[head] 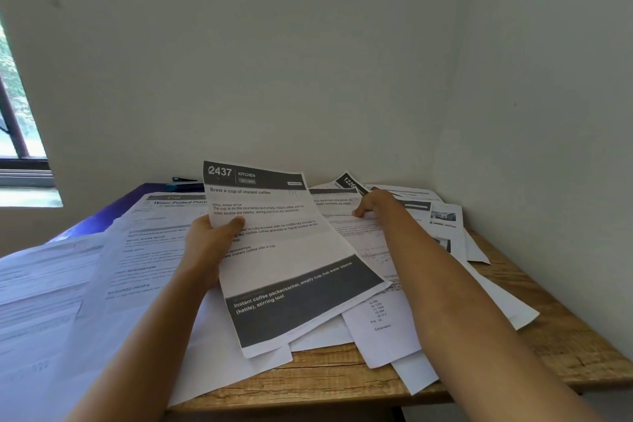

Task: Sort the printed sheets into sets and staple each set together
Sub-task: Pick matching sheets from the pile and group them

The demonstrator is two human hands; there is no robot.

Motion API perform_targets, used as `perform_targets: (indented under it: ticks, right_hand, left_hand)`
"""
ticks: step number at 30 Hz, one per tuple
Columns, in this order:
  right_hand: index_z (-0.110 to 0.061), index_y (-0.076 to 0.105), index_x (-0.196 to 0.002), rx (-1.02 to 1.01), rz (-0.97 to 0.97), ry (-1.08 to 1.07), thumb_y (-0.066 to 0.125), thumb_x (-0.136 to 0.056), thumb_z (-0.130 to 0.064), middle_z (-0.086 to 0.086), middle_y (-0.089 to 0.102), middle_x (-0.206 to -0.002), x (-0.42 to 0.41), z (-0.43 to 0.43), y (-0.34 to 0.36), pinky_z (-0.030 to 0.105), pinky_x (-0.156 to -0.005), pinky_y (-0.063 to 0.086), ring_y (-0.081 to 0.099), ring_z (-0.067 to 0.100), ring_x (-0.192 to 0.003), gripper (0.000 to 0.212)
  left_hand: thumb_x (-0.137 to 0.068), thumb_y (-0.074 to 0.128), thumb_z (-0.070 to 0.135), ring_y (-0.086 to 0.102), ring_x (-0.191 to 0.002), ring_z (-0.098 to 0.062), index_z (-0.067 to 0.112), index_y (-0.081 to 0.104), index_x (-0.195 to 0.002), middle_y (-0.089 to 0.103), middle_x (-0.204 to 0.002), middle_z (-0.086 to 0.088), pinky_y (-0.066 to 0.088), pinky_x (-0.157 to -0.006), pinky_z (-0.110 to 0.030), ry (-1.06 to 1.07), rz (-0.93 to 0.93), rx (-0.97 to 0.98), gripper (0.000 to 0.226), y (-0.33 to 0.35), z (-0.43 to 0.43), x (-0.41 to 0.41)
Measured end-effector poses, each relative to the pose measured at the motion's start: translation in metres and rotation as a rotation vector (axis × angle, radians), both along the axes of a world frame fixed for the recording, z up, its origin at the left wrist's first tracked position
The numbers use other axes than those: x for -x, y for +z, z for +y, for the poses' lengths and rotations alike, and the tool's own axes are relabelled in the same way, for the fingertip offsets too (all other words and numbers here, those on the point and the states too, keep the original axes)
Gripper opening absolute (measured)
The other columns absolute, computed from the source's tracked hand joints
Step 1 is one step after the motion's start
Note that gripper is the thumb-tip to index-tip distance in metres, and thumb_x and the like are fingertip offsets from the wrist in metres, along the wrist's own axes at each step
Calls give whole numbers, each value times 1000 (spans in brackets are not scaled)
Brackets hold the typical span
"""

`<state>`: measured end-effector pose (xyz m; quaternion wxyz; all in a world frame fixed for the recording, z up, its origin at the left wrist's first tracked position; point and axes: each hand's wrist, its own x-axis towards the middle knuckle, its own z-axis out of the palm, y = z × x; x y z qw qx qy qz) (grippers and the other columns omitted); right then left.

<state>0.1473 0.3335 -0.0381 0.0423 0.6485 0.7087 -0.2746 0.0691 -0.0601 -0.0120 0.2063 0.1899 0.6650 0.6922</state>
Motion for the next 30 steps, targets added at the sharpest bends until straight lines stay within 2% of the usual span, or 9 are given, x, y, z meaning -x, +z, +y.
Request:
perform_targets:
  ticks: [4, 9, 13, 19, 21, 24, 26, 28, 30]
  right_hand:
    - [-22, 29, -149, -35, 31, 71, 78, -73, -42, 13, 21, -156, -24, -42, 18, 60, -110, 26, 23, 42, -139, 93]
    - [-24, 35, -147, -22, 154, 122, 72, -81, -40, 12, 26, -153, -32, -61, 27, 55, -109, 31, 29, 39, -137, 77]
    - [-19, 45, -138, -70, 318, 9, 88, -22, -52, 10, 39, -147, -18, -32, 6, 57, -107, 29, 36, 37, -133, 128]
    - [-14, 71, -95, -318, 610, 91, 80, -70, -28, 4, 65, -102, -38, -94, 32, 45, -102, 31, 55, 27, -104, 30]
    - [-8, 68, -87, -291, 737, 139, 79, -72, -19, 7, 64, -91, -39, -95, 37, 35, -89, 43, 58, 25, -91, 22]
    - [-2, 63, -97, -221, 746, 141, 75, -79, -13, 11, 59, -91, -40, -100, 48, 23, -66, 41, 55, 22, -81, 24]
    - [-2, 60, -85, -183, 737, 145, 71, -84, -15, 9, 56, -88, -41, -105, 55, 22, -53, 35, 52, 21, -70, 17]
    - [-7, 55, -71, -150, 750, 161, 69, -87, -24, 6, 55, -78, -41, -108, 59, 22, -54, 35, 47, 14, -60, 27]
    - [-7, 60, -82, -116, 782, 187, 73, -84, -28, 4, 55, -76, -38, -110, 61, 23, -68, 40, 51, 15, -67, 25]
  left_hand:
    - [-92, 62, 9, 68, -88, -35, 11, 63, -103, 70, -105, -17, 56, -79, -47, 5, -2, -12, 11, -2, 1, 1]
    - [-93, 61, 9, 68, -89, -35, 11, 62, -103, 69, -104, -16, 56, -78, -46, 3, -3, -20, 11, -3, 0, 2]
    - [-92, 62, 10, 68, -88, -35, 9, 63, -107, 70, -105, -17, 56, -78, -47, 7, 0, -16, 15, -4, 1, 2]
    - [-92, 62, 9, 68, -92, -37, 8, 62, -109, 69, -106, -17, 56, -83, -52, 4, -11, -31, 16, -4, 1, 2]
    - [-93, 62, 10, 68, -92, -37, 8, 62, -110, 69, -107, -17, 56, -83, -51, 4, -15, -40, 17, -4, 1, 3]
    - [-92, 62, 10, 68, -91, -36, 7, 63, -112, 69, -107, -17, 56, -82, -51, -1, -15, -50, 20, -5, 2, 4]
    - [-92, 62, 10, 68, -91, -36, 6, 63, -113, 70, -107, -17, 56, -82, -51, -2, -22, -61, 21, -5, 2, 5]
    - [-92, 63, 11, 69, -91, -36, 7, 62, -113, 70, -106, -17, 56, -82, -52, 3, -27, -67, 22, -6, 2, 6]
    - [-92, 63, 11, 68, -91, -36, 8, 63, -111, 70, -107, -17, 56, -83, -52, 4, -23, -76, 19, -6, 3, 7]
